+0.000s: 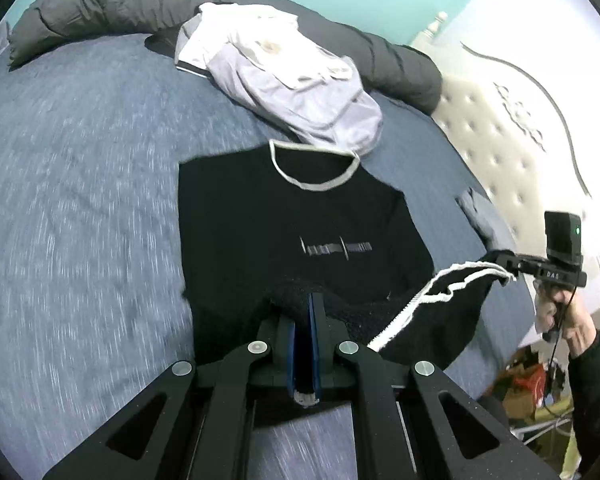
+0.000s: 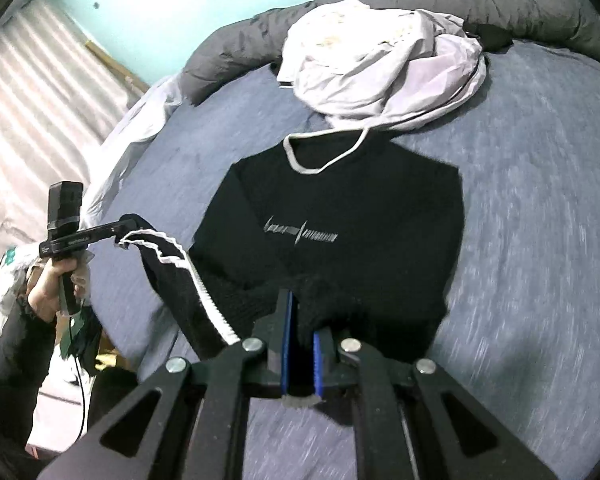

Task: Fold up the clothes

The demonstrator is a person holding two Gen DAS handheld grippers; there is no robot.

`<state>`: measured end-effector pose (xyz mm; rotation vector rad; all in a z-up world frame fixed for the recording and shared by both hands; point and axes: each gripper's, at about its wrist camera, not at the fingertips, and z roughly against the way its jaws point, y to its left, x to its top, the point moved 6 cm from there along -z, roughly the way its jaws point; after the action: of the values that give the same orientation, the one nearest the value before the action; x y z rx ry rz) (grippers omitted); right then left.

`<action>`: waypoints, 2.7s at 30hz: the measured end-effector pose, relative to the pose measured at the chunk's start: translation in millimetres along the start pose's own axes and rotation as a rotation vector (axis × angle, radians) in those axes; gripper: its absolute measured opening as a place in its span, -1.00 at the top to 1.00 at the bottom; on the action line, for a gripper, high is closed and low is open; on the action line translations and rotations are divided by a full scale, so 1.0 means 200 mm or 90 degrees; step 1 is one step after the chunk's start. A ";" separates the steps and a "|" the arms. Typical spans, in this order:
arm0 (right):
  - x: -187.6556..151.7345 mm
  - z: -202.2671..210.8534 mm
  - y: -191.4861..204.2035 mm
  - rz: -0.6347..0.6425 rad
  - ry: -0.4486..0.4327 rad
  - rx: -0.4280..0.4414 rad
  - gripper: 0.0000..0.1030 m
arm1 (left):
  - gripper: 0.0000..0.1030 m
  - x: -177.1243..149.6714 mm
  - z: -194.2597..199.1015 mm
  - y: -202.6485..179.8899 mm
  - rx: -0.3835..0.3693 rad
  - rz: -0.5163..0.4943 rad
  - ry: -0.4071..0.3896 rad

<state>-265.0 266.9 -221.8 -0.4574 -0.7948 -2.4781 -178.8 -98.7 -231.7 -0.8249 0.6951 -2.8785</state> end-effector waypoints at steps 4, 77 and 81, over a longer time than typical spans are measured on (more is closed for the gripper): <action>0.17 -0.08 -0.10 -0.014 0.000 -0.014 0.85 | 0.89 0.17 -0.13 0.09 -0.003 0.015 0.000; 0.70 -0.62 -0.80 -0.017 -0.152 -0.232 0.90 | 0.89 0.73 -0.79 0.62 0.066 0.025 -0.086; 0.70 -0.63 -0.87 -0.062 -0.147 -0.218 0.90 | 0.89 0.72 -0.82 0.67 0.062 0.056 -0.073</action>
<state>-495.2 263.4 -333.4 -0.8572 -0.4831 -2.6949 -394.2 -178.2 -344.6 -0.9136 0.5601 -2.7381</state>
